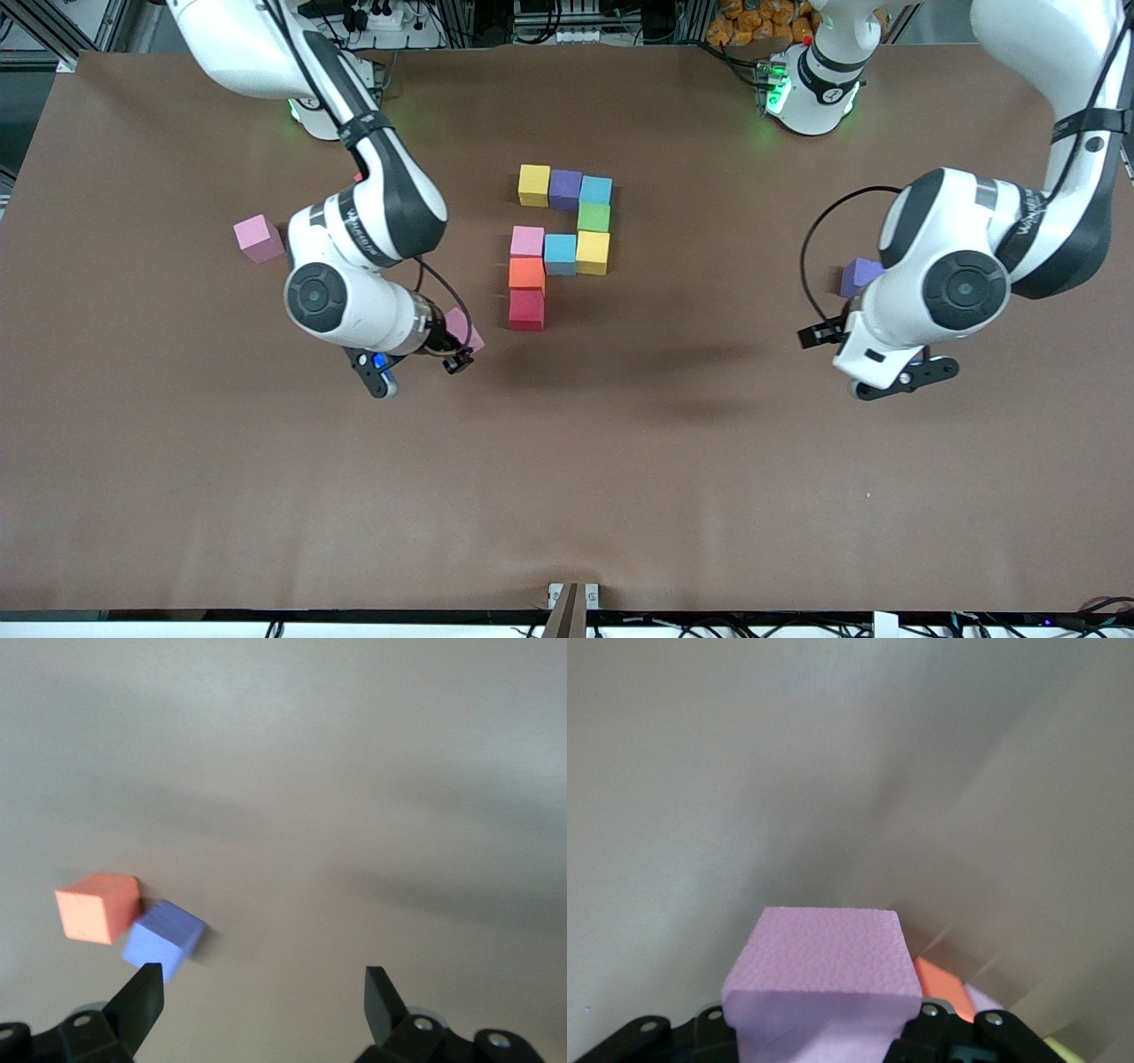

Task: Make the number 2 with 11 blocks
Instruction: 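Release red and reach the purple cube while the right gripper carries pink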

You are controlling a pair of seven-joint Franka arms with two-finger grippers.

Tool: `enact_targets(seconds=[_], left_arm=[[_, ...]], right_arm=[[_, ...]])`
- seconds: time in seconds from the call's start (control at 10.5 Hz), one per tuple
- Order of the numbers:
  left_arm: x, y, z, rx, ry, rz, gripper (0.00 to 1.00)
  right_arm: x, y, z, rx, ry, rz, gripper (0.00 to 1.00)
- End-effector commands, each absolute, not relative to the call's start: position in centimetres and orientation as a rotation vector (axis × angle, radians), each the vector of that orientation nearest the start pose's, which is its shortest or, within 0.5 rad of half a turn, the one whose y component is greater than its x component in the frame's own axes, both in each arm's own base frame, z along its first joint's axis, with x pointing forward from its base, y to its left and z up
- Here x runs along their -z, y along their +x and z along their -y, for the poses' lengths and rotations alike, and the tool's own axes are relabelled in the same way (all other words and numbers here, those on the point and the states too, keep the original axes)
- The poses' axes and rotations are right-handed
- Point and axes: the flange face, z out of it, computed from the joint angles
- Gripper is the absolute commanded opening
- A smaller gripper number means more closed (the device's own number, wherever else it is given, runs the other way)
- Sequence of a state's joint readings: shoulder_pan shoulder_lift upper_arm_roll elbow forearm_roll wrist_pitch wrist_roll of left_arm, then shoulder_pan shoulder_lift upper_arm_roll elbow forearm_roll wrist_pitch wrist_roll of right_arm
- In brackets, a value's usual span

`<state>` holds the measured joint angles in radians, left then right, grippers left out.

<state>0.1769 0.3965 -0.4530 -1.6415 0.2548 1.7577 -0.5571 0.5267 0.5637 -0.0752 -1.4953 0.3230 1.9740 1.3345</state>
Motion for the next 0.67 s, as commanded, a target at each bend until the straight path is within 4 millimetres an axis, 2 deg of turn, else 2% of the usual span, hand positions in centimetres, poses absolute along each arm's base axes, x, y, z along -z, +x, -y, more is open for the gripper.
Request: enact_targets(seconds=[0.0,0.1,0.29,0.57], left_arm=[[-38.4,59.9,6.5,-0.268,-2.951,0.173,1.00],[-37.7,59.4,4.2,-0.279,-2.959,0.149,1.00],[-35.6,57.5,3.7,-0.273,-2.958,0.113,1.00],[-32.4,54.7,3.8,-0.323,-2.951,0.032,1.00]], right_arm=[[-32.1,60.8,-38.6,-0.357,-2.576,-1.575,0.00],[-31.3,60.2,-40.4,-0.328,-2.541,-1.610,0.00],[-30.7,59.0,-43.3,-0.289,-2.489,-1.634,0.00],[-27.1,54.8,-48.7,-0.282,-2.522,-1.646,0.00]])
